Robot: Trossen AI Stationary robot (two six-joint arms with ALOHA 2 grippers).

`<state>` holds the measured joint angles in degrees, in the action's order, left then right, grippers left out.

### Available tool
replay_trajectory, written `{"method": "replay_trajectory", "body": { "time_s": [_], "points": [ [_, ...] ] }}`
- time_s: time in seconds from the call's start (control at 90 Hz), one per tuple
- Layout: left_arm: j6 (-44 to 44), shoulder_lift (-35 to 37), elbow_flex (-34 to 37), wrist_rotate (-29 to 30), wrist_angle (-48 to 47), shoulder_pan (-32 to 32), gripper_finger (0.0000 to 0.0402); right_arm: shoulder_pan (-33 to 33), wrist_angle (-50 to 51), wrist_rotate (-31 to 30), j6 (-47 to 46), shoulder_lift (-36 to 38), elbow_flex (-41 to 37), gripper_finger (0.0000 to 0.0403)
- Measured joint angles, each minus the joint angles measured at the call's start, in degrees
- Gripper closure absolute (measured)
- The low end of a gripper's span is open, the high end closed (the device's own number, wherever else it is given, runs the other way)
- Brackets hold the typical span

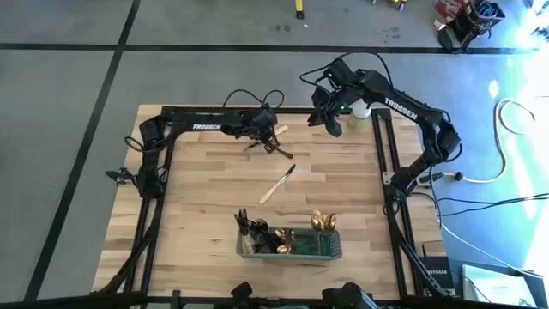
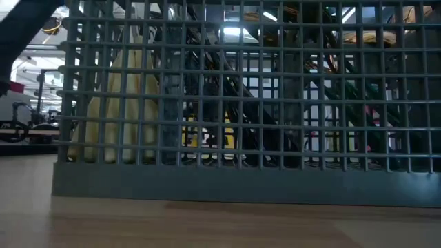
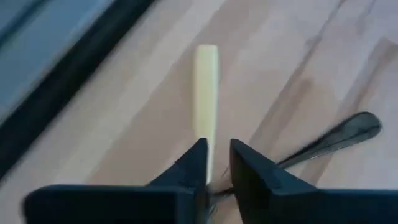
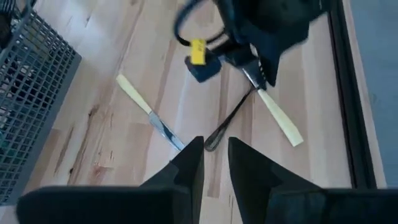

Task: Sort silverware
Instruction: Put the top yellow knife into the gray cutlery rack

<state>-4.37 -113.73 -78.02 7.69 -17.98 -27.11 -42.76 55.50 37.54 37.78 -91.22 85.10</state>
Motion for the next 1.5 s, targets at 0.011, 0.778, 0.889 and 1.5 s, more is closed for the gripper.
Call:
{"method": "replay_trajectory", "body": {
  "time_s": [0.011, 0.778, 0.889, 1.5],
  "points": [
    [0.11, -0.29, 0.0, -0.85, 0.3, -0.36, 0.034, 0.0, -0.04, 0.0, 0.0, 0.0, 0.0, 0.0347],
    [8.03, -10.38, -7.21, -11.58, 5.89, -4.24, 0.0105, 0.0, -0.92, -0.44, -0.23, 0.0, 0.02, 0.0347],
    [7.54, -11.94, -7.3, -13.02, 6.27, -5.65, 0.0112, 0.0, -1.37, -0.5, -0.22, 0.0, 0.02, 0.0347],
    [7.85, -12.6, -8.76, -12.44, 5.14, -2.96, 0.0295, 0.0, -1.18, -0.94, -0.3, 0.0, 0.02, 0.0347]
  ]
}}
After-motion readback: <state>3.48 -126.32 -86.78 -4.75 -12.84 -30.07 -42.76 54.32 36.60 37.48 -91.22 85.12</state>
